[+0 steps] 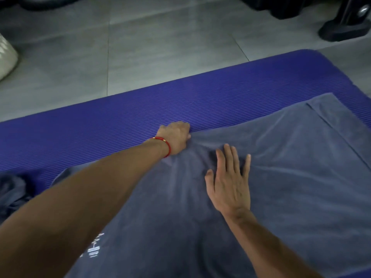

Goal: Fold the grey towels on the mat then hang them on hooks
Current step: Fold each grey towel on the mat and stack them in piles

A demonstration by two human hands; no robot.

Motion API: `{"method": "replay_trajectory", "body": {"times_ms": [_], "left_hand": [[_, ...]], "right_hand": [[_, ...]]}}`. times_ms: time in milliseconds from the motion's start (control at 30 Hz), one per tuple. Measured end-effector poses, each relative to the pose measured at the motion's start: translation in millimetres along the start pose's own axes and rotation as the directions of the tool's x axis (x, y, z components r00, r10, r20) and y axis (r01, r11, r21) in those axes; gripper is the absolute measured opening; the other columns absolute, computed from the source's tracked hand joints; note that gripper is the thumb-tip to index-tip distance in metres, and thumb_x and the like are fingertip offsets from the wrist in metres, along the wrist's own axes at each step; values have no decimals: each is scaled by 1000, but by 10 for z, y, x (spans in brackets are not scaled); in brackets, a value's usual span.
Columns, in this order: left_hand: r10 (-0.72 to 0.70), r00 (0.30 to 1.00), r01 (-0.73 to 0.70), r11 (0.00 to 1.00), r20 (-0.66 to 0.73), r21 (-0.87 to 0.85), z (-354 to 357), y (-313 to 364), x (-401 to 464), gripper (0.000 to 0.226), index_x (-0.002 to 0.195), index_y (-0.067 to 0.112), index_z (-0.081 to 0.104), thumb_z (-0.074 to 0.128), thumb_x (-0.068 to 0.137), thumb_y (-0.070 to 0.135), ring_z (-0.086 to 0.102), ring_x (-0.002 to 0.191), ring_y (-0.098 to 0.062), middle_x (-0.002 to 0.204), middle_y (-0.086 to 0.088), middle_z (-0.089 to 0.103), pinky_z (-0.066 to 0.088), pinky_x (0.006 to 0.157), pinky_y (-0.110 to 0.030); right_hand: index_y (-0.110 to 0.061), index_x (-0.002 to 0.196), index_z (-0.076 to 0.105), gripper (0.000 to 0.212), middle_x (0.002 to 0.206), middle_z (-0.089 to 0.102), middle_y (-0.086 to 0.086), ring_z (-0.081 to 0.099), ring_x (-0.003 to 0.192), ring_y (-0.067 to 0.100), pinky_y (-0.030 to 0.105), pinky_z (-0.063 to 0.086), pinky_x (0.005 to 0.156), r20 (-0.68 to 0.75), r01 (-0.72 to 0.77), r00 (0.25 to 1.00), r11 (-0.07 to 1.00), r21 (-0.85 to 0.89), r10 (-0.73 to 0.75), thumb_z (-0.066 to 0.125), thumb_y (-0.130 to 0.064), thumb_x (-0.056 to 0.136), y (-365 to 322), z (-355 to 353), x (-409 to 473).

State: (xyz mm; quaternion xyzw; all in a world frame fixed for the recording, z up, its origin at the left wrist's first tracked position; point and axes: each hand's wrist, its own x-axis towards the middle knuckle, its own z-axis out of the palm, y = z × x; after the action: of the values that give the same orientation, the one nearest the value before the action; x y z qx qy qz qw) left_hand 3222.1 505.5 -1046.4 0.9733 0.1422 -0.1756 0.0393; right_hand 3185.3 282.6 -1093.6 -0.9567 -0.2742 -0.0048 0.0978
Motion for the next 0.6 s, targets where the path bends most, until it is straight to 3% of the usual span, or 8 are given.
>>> {"method": "replay_trajectory", "body": {"times_ms": [100, 233, 367, 433, 500, 600], "left_hand": [[-108, 988, 109, 994, -108, 3, 50, -41, 64, 35, 125, 14, 50, 45, 103, 41, 44, 124, -33, 131, -9, 49, 39, 101, -57], [-129, 940, 107, 991, -316, -86, 280, -151, -181, 36, 122, 19, 51, 36, 101, 43, 47, 118, -31, 125, -6, 49, 39, 97, -54], [-197, 867, 201, 979, -457, -41, 587, -867, -1079, 39, 134, 24, 50, 38, 99, 39, 39, 133, -37, 147, -11, 39, 39, 100, -58], [-258, 888, 262, 964, -381, -42, 816, -1237, -1681, 45, 140, 29, 47, 36, 98, 42, 37, 135, -40, 150, -13, 35, 41, 99, -60], [-328, 918, 323, 944, -221, -62, 992, -1533, -2140, 51, 147, 38, 41, 24, 100, 48, 36, 139, -38, 154, -11, 33, 39, 104, -61], [-407, 913, 398, 907, -39, -140, 1139, -1854, -2344, 52, 155, 54, 10, 23, 105, 51, 11, 154, -30, 167, 0, 10, 23, 117, -62]], "right_hand": [[-14, 152, 40, 63, 163, 32, 12, 23, 154, 29, 62, 7, 123, 32, 28, 999, 1000, -8, -28, 34, -43, 97, -3, -15, 15], [-20, 158, 32, 69, 167, 25, 7, 16, 155, 28, 65, 7, 122, 86, 57, 995, 998, -26, -55, 29, -49, 96, 31, 20, 34], [-20, 162, 21, 76, 169, 16, 7, 10, 157, 29, 67, 2, 121, 115, 64, 992, 998, -26, -60, 24, -55, 94, 45, 68, 53], [-22, 163, 17, 80, 170, 12, 6, 8, 157, 28, 66, -1, 121, 135, 60, 989, 997, -52, -53, 19, -58, 92, 43, 93, 55], [-24, 163, 13, 81, 171, 7, 4, 4, 157, 26, 64, -4, 121, 167, 30, 986, 997, -69, -18, 14, -58, 90, 38, 90, 62], [-21, 163, 0, 75, 171, -7, 4, -8, 157, 28, 64, -2, 121, 258, -74, 961, 993, -91, 95, 16, -52, 97, -179, -1, 51]]}}
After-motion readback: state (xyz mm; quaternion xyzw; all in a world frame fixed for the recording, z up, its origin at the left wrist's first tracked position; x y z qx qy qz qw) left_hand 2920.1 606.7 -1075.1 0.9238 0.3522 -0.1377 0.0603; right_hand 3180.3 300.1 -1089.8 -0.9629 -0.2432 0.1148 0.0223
